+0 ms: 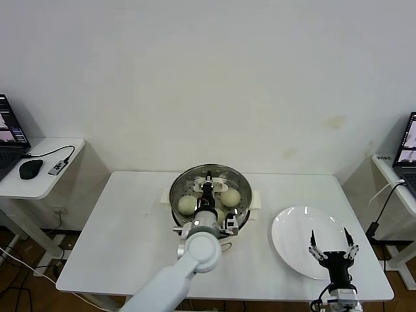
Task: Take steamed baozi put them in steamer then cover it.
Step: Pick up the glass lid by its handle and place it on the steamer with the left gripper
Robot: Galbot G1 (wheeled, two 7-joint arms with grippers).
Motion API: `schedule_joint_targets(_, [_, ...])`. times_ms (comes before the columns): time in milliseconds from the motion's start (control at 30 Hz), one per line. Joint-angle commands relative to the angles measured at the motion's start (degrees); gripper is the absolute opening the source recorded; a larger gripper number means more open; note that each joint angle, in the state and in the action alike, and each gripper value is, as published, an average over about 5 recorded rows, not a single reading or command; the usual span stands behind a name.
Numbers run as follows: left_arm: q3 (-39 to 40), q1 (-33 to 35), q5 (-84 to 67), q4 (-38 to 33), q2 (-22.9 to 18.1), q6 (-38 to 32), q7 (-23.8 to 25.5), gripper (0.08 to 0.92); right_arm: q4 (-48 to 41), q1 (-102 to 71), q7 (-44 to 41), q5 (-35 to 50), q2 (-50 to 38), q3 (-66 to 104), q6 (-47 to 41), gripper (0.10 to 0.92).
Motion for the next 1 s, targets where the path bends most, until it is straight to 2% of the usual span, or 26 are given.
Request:
schedule_joint_targets(33, [-0.1,0.0,0.7,0.6,-0.5,0.9,-0.1,0.134,-0.1,0.0,0.0,0.1,-0.1,0.0,0.0,0.823])
schedule_joint_targets(567, [-0.9,0.8,0.3,0.2,-1.3,0.4,-1.7,0.154,-0.4,0.1,-0.1,0.1,-0.2,-0.3,0.1,0.823])
schedule_joint_targets(833, [-0.9,2.6,-0.1,-4.5,-0.4,0.3,-2.9,0.368,-0.1,-0.4,-0.1,-0.2,-0.1,-0.7,0.2,0.823])
schedule_joint_targets(1000, [-1.1,6.2,-3.1,-10.4,2.5,-0.3,-4.4,0.515,0.3,-0.6,-0.1,-0.2,-0.2,-0.6,0.1,0.823])
